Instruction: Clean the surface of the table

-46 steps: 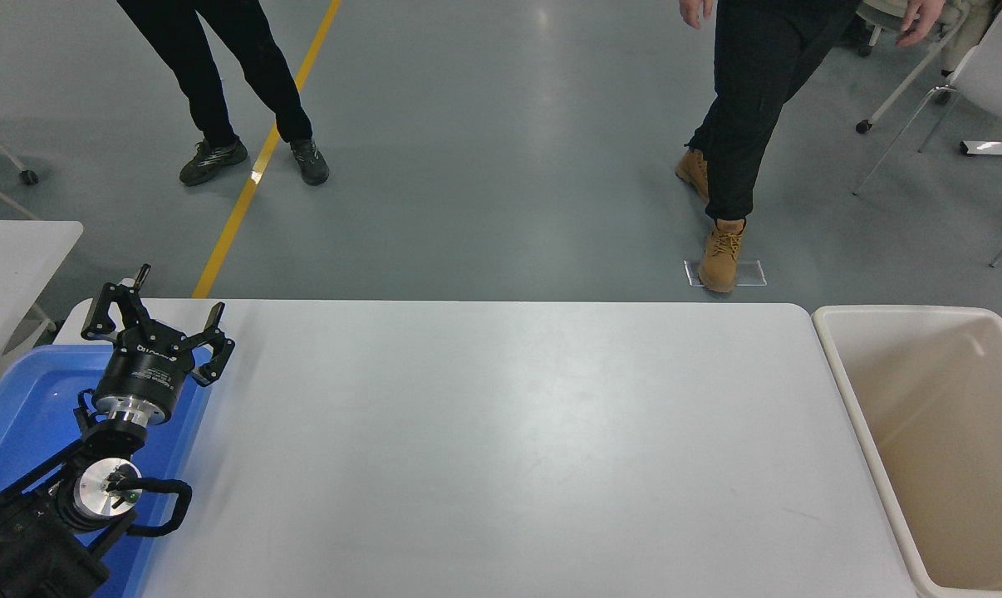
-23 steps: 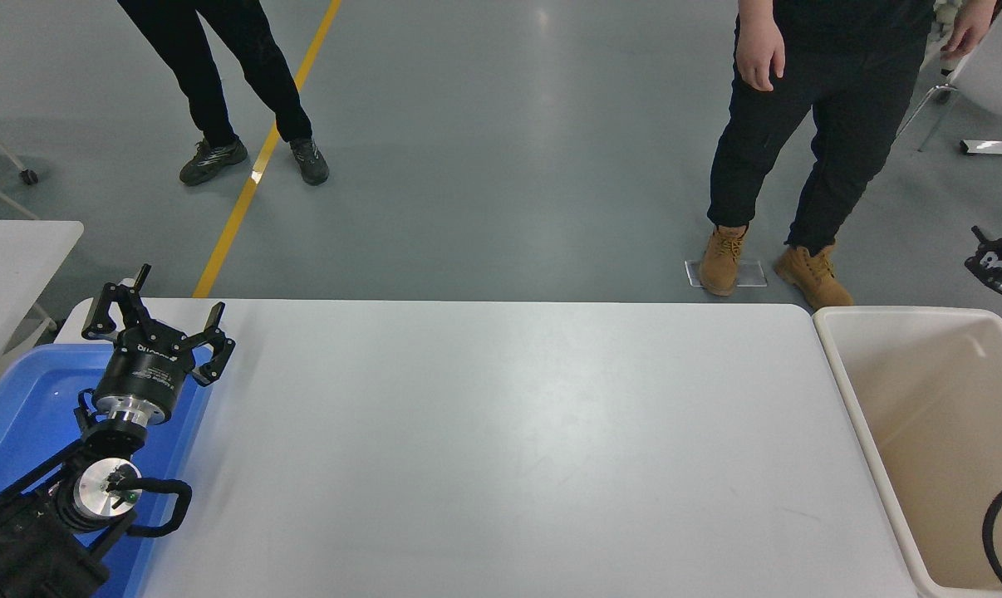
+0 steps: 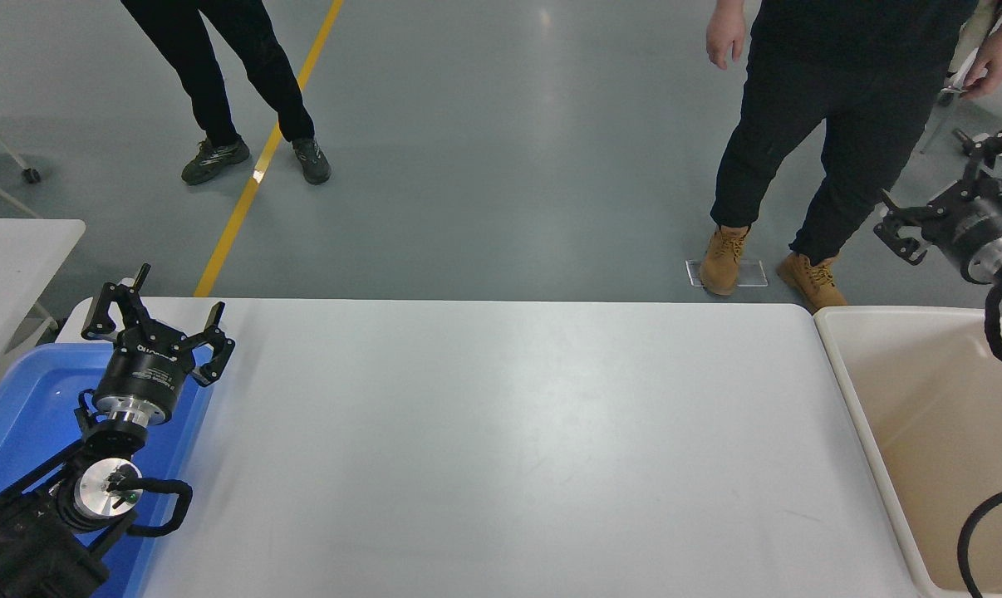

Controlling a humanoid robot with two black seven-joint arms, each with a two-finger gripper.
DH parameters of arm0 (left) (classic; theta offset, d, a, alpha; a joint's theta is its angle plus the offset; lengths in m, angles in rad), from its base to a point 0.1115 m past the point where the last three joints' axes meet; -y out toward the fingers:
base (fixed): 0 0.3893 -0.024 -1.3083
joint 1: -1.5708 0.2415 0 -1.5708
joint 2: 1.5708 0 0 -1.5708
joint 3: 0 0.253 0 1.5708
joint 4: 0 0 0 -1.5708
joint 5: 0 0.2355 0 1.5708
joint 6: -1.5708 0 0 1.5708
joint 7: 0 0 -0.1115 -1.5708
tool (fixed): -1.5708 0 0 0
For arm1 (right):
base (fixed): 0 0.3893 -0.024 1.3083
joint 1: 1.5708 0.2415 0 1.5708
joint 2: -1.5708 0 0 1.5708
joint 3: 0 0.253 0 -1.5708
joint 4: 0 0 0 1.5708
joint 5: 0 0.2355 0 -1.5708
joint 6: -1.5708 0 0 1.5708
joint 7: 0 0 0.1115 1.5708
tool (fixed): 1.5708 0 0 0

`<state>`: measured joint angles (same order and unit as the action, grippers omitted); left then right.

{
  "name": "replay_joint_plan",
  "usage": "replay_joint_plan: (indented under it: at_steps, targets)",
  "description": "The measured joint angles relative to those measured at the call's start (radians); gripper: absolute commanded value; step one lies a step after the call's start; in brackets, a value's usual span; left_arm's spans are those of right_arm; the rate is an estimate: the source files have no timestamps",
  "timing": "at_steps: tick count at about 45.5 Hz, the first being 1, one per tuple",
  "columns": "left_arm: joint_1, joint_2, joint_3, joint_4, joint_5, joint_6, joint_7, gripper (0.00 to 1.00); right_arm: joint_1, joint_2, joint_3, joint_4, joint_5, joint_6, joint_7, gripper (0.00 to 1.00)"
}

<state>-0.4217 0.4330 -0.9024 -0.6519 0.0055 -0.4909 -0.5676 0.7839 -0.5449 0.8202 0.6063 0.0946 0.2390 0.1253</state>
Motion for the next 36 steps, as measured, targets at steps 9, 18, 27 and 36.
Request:
replay_joint_plan:
  at_steps: [9, 18, 27, 36]
  targets:
    - [0.0, 0.0, 0.0, 0.0, 0.0, 0.0, 0.0, 0.99, -0.062, 0.021, -0.003, 0.047, -0.005, 0.002, 0.045, 0.99]
    - [0.001, 0.0, -0.001, 0.0, 0.0, 0.0, 0.0, 0.99, -0.116, 0.065, -0.013, 0.065, -0.065, 0.001, 0.098, 0.99]
    - [0.0, 0.0, -0.001, 0.0, -0.001, 0.0, 0.0, 0.99, -0.147, 0.128, -0.012, 0.069, -0.123, -0.009, 0.14, 0.99]
    - [0.0, 0.0, -0.001, 0.0, -0.001, 0.0, 0.0, 0.99, -0.154, 0.191, 0.002, 0.062, -0.146, -0.019, 0.161, 0.98]
